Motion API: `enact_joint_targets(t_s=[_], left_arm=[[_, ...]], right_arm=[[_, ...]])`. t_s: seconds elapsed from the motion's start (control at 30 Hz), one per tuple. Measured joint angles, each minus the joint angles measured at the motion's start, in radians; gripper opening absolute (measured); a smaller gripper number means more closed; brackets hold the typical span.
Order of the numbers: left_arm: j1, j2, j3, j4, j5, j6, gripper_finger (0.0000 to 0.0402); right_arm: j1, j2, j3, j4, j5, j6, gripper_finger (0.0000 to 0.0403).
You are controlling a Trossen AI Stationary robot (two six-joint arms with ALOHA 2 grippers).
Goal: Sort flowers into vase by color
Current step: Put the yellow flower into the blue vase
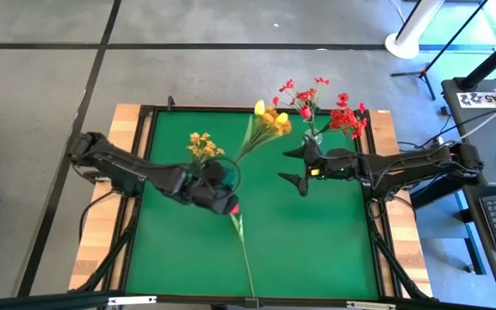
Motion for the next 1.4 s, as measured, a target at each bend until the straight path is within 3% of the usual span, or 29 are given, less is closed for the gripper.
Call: enact_joint_targets(t_s=[0.37,0.7,0.93,1.4], left_arm=[[-0.055,-0.102,-0.332,0.493,-0.243,0.130,0.0241],[-0.035,-0.102,-0.626,1.228,-0.280,0.579,0.0241],[0.030,-0.102,-0.729,1.582,-0.150,0.819,0.0241],[0.182,-0.014,-0.744,1.677,0.110,0.923,0.0241]], right_arm=[[0.000,0.000,0.000,0.120,-0.185,-0.004,0.0367],[0.000,0.026,0.000,0.210,-0.227,-0.005,0.0367],[-0.001,0.144,0.000,0.374,-0.227,-0.006,0.0367],[-0.005,0.331,0.000,0.585,-0.176,-0.028,0.0367]])
